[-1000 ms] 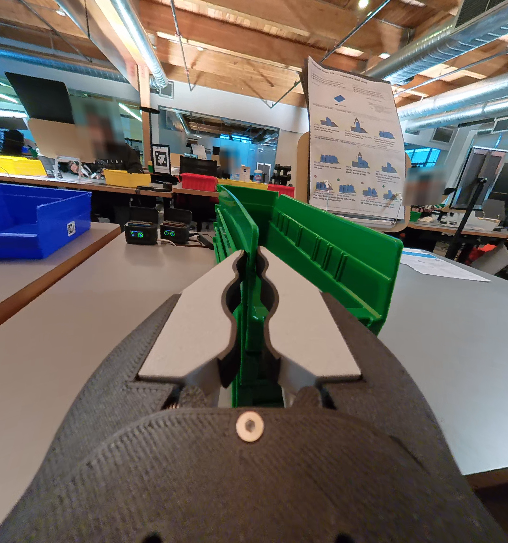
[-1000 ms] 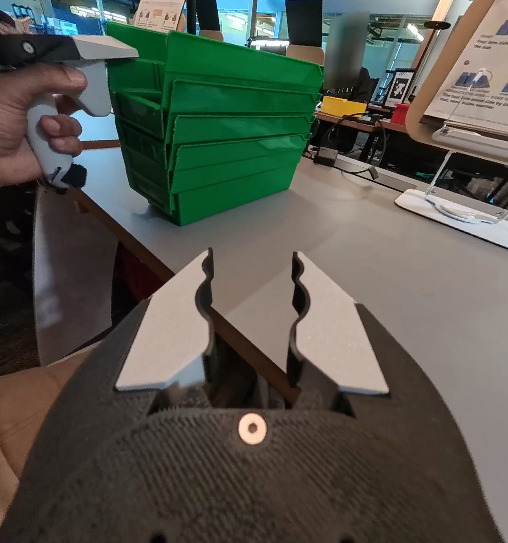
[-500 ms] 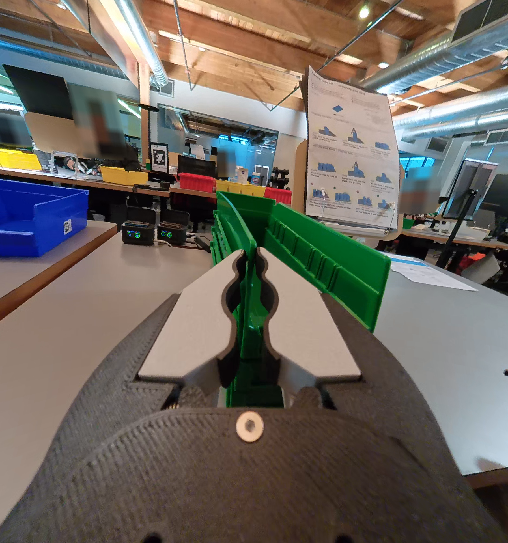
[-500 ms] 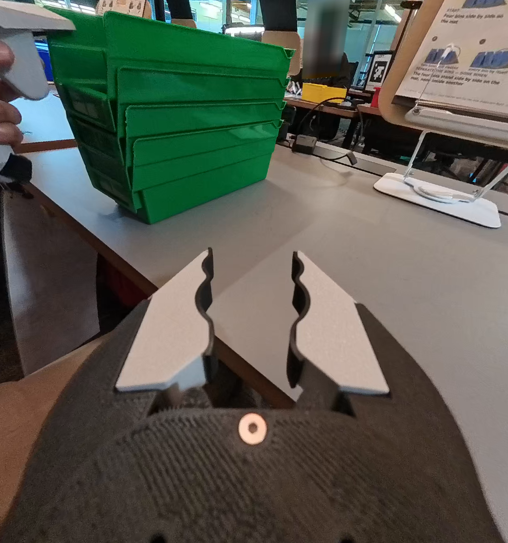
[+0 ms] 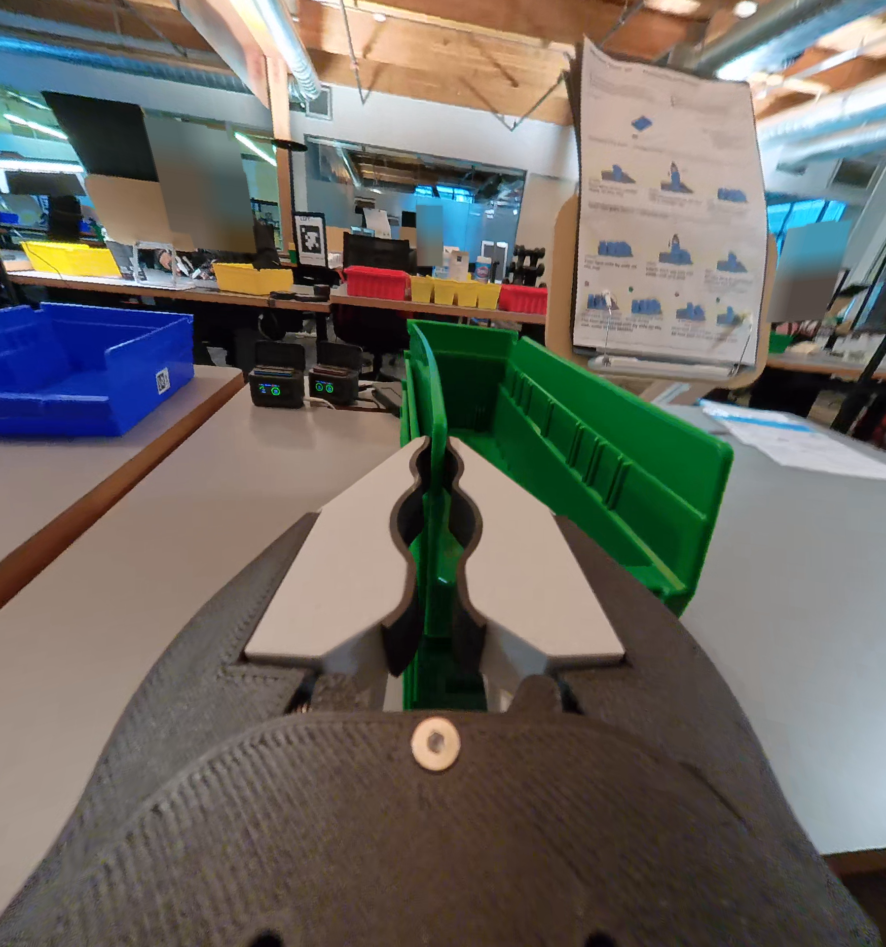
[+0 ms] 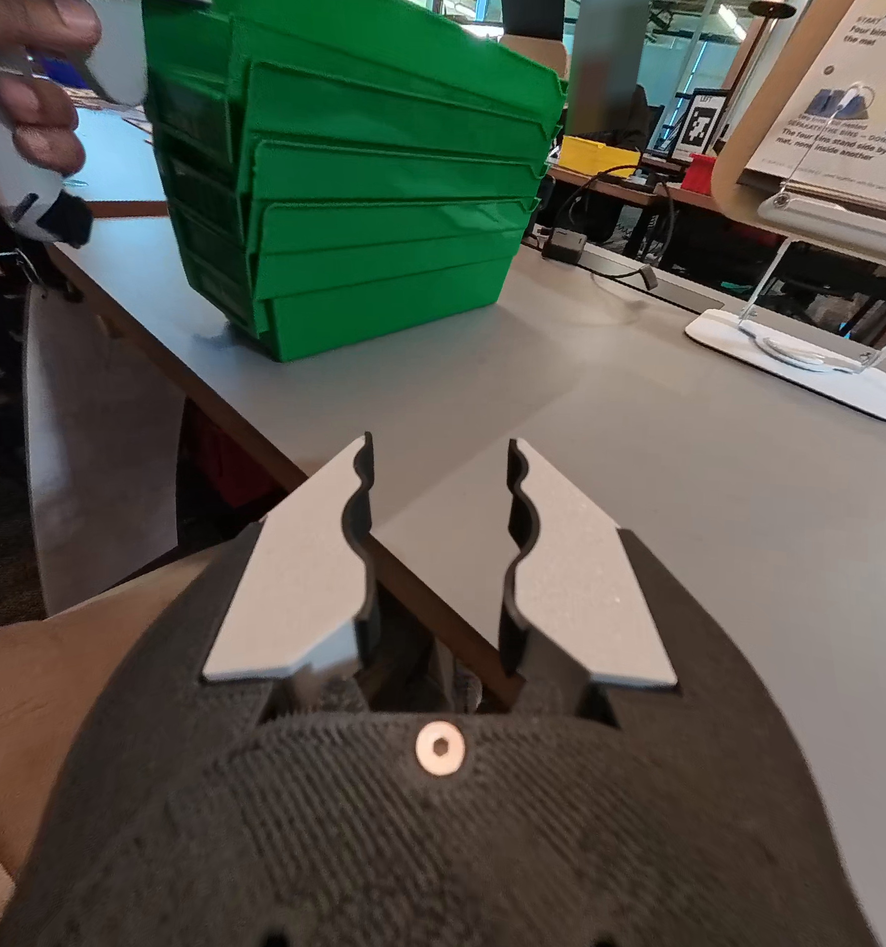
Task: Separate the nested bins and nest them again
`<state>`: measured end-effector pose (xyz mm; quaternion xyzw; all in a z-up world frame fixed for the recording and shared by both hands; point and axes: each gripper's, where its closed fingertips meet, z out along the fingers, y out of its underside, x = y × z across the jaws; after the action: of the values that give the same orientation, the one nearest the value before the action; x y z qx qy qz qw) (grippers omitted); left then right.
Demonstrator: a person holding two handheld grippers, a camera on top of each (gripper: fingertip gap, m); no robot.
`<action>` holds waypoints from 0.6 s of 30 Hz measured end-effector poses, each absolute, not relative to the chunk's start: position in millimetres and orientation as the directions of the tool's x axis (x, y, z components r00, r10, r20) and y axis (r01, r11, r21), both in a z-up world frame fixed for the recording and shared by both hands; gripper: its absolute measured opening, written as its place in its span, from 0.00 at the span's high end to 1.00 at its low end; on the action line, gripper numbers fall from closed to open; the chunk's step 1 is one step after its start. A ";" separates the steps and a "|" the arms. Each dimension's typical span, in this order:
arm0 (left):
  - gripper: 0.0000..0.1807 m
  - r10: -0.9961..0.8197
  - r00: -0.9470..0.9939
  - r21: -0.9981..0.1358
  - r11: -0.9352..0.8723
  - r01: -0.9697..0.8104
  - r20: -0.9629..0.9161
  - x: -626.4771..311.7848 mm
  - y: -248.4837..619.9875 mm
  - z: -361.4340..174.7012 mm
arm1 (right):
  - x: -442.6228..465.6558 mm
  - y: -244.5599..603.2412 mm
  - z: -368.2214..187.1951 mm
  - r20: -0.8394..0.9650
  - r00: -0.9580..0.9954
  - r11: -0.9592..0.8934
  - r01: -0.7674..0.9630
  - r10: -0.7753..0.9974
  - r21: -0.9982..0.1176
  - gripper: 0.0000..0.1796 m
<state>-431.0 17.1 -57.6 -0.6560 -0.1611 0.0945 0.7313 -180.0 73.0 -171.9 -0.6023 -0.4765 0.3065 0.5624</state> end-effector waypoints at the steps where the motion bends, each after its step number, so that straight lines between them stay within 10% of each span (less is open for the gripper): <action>1: 1.00 0.352 0.927 -0.985 0.148 0.084 0.132 -433.1 14.8 -55.5 | -179.6 72.9 -171.7 0.169 0.358 0.089 0.229 0.918 -0.969 0.71; 18: 1.00 0.329 0.914 -0.949 0.281 0.144 0.236 -438.3 2.2 -46.5 | -179.2 71.5 -169.2 0.119 0.349 0.045 0.214 0.930 -0.976 0.72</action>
<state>-438.3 2.2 -46.5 -0.5968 -0.1983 0.0595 0.7752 -179.2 71.5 -169.2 -0.6098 -0.4687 0.3253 0.5501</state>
